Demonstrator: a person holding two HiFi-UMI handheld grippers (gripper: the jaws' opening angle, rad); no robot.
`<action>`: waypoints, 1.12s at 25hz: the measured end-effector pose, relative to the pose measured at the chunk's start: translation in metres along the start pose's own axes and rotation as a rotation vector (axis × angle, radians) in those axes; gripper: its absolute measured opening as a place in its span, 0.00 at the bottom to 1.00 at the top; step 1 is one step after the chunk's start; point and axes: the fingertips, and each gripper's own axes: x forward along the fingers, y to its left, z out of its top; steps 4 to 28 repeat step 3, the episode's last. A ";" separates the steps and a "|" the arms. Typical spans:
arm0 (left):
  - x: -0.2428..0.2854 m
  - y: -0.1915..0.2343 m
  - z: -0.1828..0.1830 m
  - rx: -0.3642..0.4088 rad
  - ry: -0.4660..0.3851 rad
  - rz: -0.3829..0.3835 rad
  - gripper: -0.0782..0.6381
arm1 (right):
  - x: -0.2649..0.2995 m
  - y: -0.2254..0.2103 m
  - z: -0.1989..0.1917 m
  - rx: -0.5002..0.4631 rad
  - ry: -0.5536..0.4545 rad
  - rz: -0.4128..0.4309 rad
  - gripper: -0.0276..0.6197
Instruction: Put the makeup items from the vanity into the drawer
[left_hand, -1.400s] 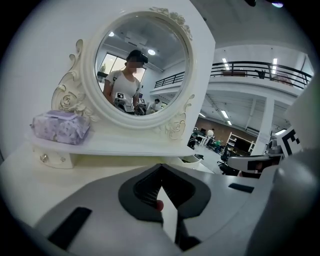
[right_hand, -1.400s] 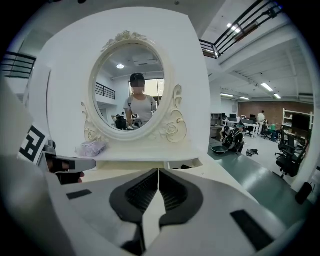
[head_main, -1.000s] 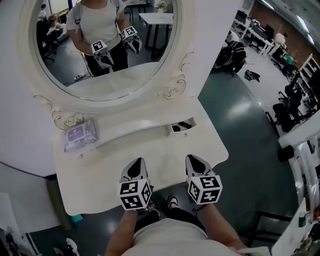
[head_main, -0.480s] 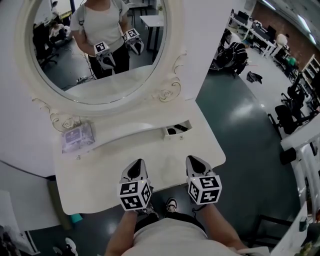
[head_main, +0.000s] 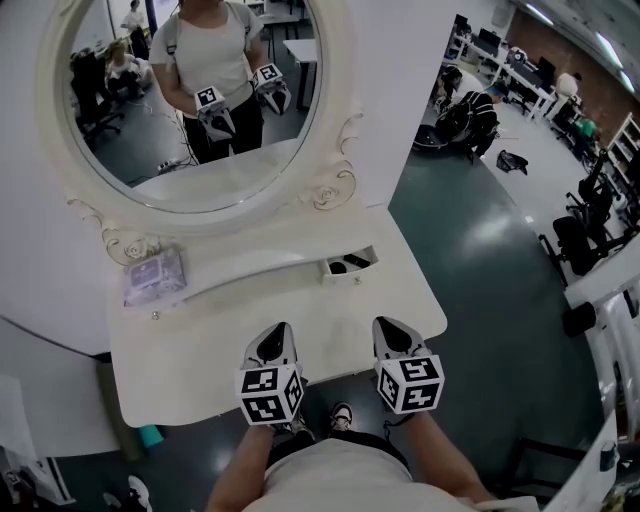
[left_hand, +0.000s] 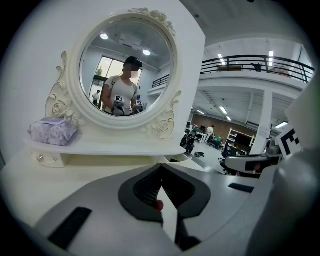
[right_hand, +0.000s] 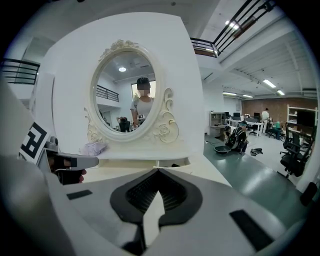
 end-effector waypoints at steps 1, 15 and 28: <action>-0.001 -0.002 -0.002 0.003 0.005 -0.001 0.12 | -0.002 -0.001 -0.001 0.001 0.002 0.000 0.07; -0.004 -0.007 -0.007 0.006 0.015 -0.004 0.12 | -0.007 -0.004 -0.004 0.001 0.007 0.000 0.07; -0.004 -0.007 -0.007 0.006 0.015 -0.004 0.12 | -0.007 -0.004 -0.004 0.001 0.007 0.000 0.07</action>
